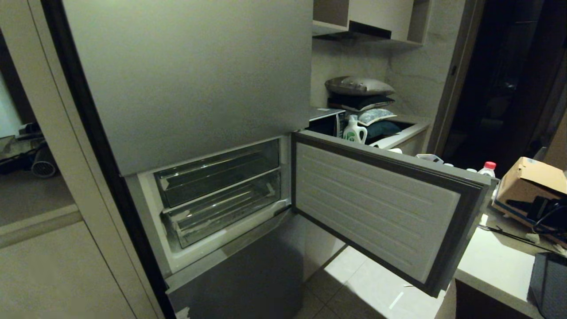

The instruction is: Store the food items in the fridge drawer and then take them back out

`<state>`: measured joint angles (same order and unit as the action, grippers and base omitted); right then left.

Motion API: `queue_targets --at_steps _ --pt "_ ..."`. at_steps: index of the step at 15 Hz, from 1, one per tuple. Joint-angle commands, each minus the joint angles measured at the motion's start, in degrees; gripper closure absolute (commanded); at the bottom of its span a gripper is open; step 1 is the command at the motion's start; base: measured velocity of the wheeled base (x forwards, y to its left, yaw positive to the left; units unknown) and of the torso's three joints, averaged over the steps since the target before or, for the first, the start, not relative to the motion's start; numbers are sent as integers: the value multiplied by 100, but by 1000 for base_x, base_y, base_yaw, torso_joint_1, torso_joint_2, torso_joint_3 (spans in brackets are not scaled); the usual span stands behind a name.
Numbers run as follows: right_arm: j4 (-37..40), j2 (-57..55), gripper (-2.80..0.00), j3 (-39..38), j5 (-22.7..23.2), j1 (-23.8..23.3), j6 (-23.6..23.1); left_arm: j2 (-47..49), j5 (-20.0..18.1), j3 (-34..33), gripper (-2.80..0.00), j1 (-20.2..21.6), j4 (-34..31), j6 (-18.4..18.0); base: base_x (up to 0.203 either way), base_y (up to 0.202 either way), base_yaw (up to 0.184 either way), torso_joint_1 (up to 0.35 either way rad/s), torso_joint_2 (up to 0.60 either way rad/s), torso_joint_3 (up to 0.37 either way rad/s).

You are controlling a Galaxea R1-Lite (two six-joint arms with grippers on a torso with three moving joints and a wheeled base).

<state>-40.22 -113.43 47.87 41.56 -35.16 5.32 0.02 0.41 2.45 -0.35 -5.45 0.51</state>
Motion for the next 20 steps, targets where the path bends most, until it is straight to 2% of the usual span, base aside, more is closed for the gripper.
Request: queue_targets --at_steps 1,6,10,17,20 --pt "-21 -100 0 48 150 112 4 6 2 1 0 0 -9 2 0 0 0 0 0 0" --pt "-2 -140 0 25 164 347 108 1 2 -4 0 0 0 2 0 0 0 0 0 0" --pt "6 300 0 -397 316 490 101 2 2 1 0 0 0 2 0 0 0 0 0 0" --pt "13 1612 0 -1744 688 522 50 6 2 -6 0 0 -4 2 0 0 0 0 0 0" --pt "15 2138 0 -2237 878 774 48 -1 2 1 0 0 -9 2 0 0 0 0 0 0"
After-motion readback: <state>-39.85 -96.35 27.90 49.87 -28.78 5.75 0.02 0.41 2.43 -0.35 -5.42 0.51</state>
